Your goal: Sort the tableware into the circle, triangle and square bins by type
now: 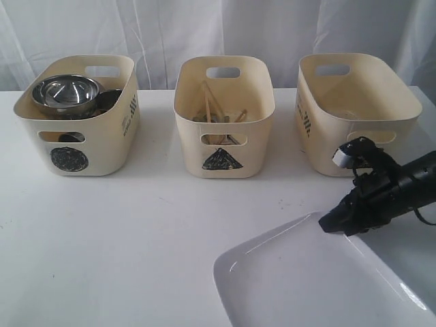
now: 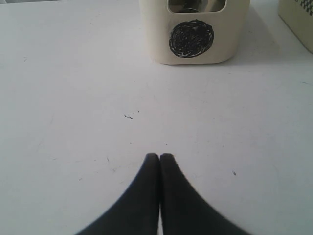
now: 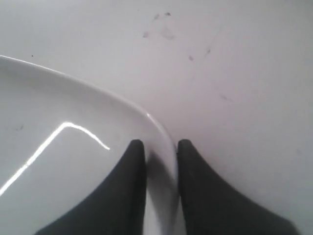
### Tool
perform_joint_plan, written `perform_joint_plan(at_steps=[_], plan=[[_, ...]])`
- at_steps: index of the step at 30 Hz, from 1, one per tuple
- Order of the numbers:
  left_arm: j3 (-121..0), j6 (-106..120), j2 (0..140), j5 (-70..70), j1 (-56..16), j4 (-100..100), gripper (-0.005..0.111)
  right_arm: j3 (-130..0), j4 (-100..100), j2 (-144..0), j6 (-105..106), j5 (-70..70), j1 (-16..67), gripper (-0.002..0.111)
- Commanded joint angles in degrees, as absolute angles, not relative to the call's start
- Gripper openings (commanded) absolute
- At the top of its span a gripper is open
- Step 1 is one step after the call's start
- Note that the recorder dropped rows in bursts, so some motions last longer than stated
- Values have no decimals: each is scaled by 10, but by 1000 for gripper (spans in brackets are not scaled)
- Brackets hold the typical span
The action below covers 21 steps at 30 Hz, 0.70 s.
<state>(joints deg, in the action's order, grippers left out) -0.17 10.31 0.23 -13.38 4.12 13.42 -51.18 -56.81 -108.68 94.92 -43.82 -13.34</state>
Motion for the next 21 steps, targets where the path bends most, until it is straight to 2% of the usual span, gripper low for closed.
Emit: perform_joint_plan(at_steps=[1,21], plan=[[0,103,0,-134,39,137,0,-506,-544,-1015,951,-440,-131,0],[0,103,0,-134,39,137,0,-506,-545,-953,942,-461,-131,0]])
